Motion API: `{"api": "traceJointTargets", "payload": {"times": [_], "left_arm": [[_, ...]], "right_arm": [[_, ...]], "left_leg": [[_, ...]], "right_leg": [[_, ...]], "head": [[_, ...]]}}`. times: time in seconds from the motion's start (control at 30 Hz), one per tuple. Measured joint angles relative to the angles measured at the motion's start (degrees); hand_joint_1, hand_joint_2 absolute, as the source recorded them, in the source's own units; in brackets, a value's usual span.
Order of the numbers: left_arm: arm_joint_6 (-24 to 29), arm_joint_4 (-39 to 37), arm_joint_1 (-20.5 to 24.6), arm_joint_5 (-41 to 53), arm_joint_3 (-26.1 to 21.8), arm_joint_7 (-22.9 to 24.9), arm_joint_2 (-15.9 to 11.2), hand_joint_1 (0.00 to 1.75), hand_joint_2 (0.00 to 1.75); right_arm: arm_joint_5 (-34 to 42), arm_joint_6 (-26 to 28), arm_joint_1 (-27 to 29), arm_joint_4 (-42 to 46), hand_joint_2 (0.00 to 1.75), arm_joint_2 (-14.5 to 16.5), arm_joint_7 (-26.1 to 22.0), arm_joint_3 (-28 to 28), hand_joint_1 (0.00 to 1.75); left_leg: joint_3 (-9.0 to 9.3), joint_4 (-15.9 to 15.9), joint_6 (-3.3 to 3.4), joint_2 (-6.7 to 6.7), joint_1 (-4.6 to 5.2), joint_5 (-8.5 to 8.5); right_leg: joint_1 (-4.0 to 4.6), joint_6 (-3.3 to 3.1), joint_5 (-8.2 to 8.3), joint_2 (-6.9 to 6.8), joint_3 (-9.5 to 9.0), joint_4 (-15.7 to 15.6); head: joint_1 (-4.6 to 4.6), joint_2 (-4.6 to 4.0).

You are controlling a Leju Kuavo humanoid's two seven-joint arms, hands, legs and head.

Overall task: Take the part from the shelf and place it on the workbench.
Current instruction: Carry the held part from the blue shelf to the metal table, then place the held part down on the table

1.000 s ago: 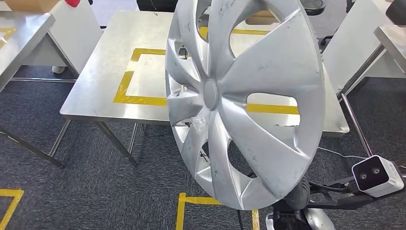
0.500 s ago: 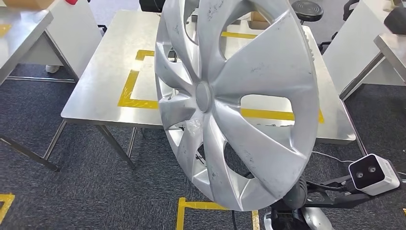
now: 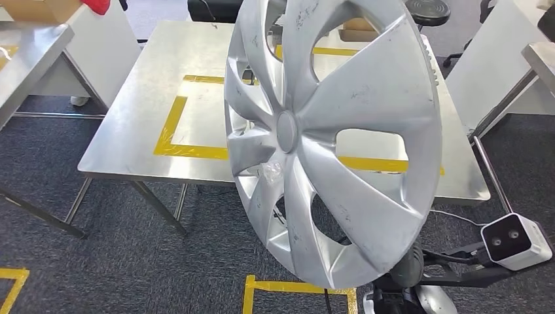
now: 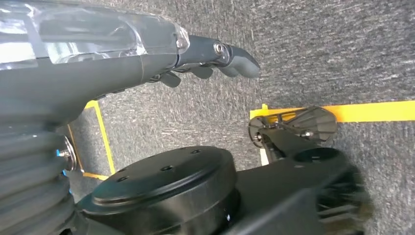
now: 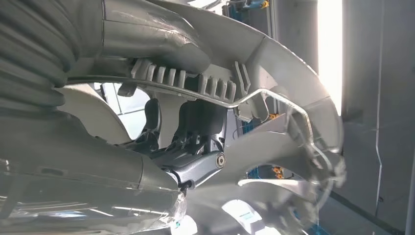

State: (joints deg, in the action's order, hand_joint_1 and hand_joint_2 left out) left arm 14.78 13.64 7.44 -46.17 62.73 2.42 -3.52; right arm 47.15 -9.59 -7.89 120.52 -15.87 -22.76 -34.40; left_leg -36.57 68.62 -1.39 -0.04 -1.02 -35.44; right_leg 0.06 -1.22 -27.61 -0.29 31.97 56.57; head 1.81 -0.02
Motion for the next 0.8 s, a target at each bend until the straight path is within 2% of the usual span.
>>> {"api": "traceJointTargets", "payload": {"times": [0.03,0.07,0.1,0.13,0.17,0.2,0.23,0.27,0.4,0.43,0.47,0.53,0.57,0.6,0.63,0.7,0.73,0.77,0.8], "left_arm": [[0.0,0.0,-0.1,0.0,0.0,0.0,0.0,0.00,1.75],[0.0,0.0,-0.1,0.0,0.0,0.0,0.0,0.00,1.75],[0.0,0.0,-0.1,0.0,0.0,0.1,0.0,0.00,1.75],[0.0,0.0,-0.1,0.0,0.0,0.1,0.0,0.00,1.75],[0.0,0.0,-0.1,0.0,0.0,0.1,0.0,0.00,1.75],[0.0,0.0,-0.1,0.0,0.0,0.1,0.0,0.00,1.75],[0.0,0.0,-0.1,0.0,0.0,0.1,0.0,0.00,1.75],[0.0,0.0,-0.1,0.0,0.0,0.1,0.0,0.00,1.75],[0.0,0.0,-0.1,0.0,0.0,0.1,-0.1,0.00,1.75],[0.0,0.0,-0.1,0.0,0.0,0.1,-0.1,0.00,1.75],[0.0,0.0,-0.1,0.0,0.0,0.1,-0.1,0.00,1.75],[0.0,0.0,-0.1,0.0,0.0,0.1,0.0,0.00,1.75],[0.0,0.0,-0.1,0.0,0.0,0.1,-0.1,0.00,1.75],[0.0,0.0,-0.2,0.1,0.0,0.1,-0.1,0.00,1.75],[0.0,0.0,-0.2,0.1,0.0,0.1,-0.1,0.00,1.75],[0.0,0.0,-0.1,0.1,0.0,0.1,0.0,0.00,1.75],[0.0,0.0,-0.1,0.1,0.0,0.1,0.0,0.00,1.75],[0.0,0.0,0.0,0.2,0.0,0.1,0.0,0.00,1.75],[0.0,0.0,0.0,0.2,0.0,0.2,0.1,0.00,1.75]], "right_arm": [[0.0,0.0,0.0,0.0,1.75,0.0,0.0,0.0,1.75],[0.0,0.0,0.1,0.0,1.75,0.0,0.0,0.0,1.75],[0.0,0.0,0.1,0.0,1.75,0.0,0.0,0.0,1.75],[0.0,0.0,0.2,0.0,1.75,0.0,0.0,0.0,1.75],[0.0,0.0,0.2,0.0,1.75,0.0,0.0,0.0,1.75],[0.0,0.0,0.2,0.0,1.75,0.0,0.0,0.0,1.75],[0.0,0.0,0.2,0.0,1.75,0.0,0.0,0.0,1.75],[0.0,0.0,0.2,0.0,1.75,0.0,0.0,0.0,1.75],[-0.2,0.0,0.1,0.0,1.75,0.0,0.0,0.0,1.75],[-0.2,0.0,0.1,0.0,1.75,0.0,0.0,0.0,1.75],[-0.2,0.0,0.1,0.0,1.75,0.0,0.0,0.0,1.75],[-0.3,0.0,0.1,0.0,1.75,0.0,0.0,0.0,1.75],[-0.3,0.0,0.2,0.0,1.75,0.0,0.0,0.0,1.75],[-0.3,0.0,0.2,0.0,1.75,0.0,0.0,0.0,1.75],[-0.3,0.0,0.2,0.0,1.75,0.0,0.0,0.0,1.75],[-0.3,0.0,0.2,0.0,1.75,0.0,0.0,0.0,1.75],[-0.3,0.1,0.2,0.0,1.75,0.0,0.0,0.0,1.75],[-0.3,0.1,0.2,0.0,1.75,0.0,0.0,0.0,1.75],[-0.3,0.1,0.1,0.0,1.75,0.0,0.0,0.0,1.75]], "left_leg": [[-2.12,3.3,-0.13,-0.04,-0.01,-0.97],[-3.63,5.2,-0.24,-0.04,-0.01,-0.91],[-4.12,5.2,-0.30,-0.02,-0.01,0.30],[-3.55,3.1,-0.29,0.02,-0.02,2.55],[-2.26,-0.5,-0.19,0.10,-0.02,5.14],[-0.80,-3.8,-0.06,0.19,0.05,6.89],[0.41,-6.5,0.17,0.27,0.09,7.78],[1.06,-7.9,0.43,0.32,0.18,7.81],[1.81,-8.6,1.57,0.13,0.16,6.97],[2.09,-8.8,1.81,0.16,0.03,6.88],[2.35,-8.8,2.06,0.22,-0.04,6.72],[2.72,-8.9,2.41,0.37,0.00,6.31],[2.94,-8.9,2.45,0.41,0.03,6.08],[3.22,-8.8,2.43,0.41,0.05,5.84],[3.59,-8.8,2.37,0.37,0.06,5.59],[4.40,-8.9,2.13,0.25,0.07,5.01],[4.64,-8.9,1.94,0.18,0.09,4.78],[4.68,-9.0,1.69,0.16,0.09,4.64],[4.55,-9.0,1.41,0.17,0.09,4.59]], "right_leg": [[0.02,-0.09,-0.18,-0.01,-0.15,0.0],[0.04,-0.13,-0.43,0.01,-0.37,0.0],[0.04,-0.08,-0.73,0.06,-0.68,0.1],[0.01,0.04,-1.11,0.12,-1.10,0.2],[-0.02,0.25,-1.59,0.18,-1.57,0.4],[0.06,0.53,-2.08,0.24,-1.89,0.6],[0.13,0.86,-2.52,0.28,-2.07,0.9],[0.19,1.19,-2.82,0.29,-2.14,1.1],[0.04,2.32,-3.82,0.27,-2.13,1.6],[-0.02,2.64,-4.77,0.28,-1.45,3.3],[-0.13,2.97,-6.20,0.29,0.02,6.3],[-0.33,3.43,-8.93,0.29,4.37,14.1],[-0.40,3.52,-9.24,0.29,6.21,16.8],[-0.44,3.48,-8.35,0.29,7.10,17.5],[-0.45,3.32,-6.37,0.30,7.02,16.0],[-0.32,2.61,-1.29,0.36,4.67,9.1],[-0.15,2.14,0.31,0.39,3.52,6.0],[0.03,1.67,0.91,0.40,2.69,3.9],[0.20,1.28,0.49,0.40,2.37,3.1]], "head": [[-0.32,0.00],[-0.59,0.00],[-0.84,0.00],[-1.16,0.00],[-1.51,0.00],[-1.85,0.00],[-2.11,0.00],[-2.15,0.00],[-1.73,0.00],[-1.52,0.00],[-1.19,0.00],[-0.55,0.00],[-0.32,0.00],[-0.12,0.00],[0.12,0.00],[0.65,0.00],[0.80,0.00],[0.99,0.00],[1.11,0.00]]}}
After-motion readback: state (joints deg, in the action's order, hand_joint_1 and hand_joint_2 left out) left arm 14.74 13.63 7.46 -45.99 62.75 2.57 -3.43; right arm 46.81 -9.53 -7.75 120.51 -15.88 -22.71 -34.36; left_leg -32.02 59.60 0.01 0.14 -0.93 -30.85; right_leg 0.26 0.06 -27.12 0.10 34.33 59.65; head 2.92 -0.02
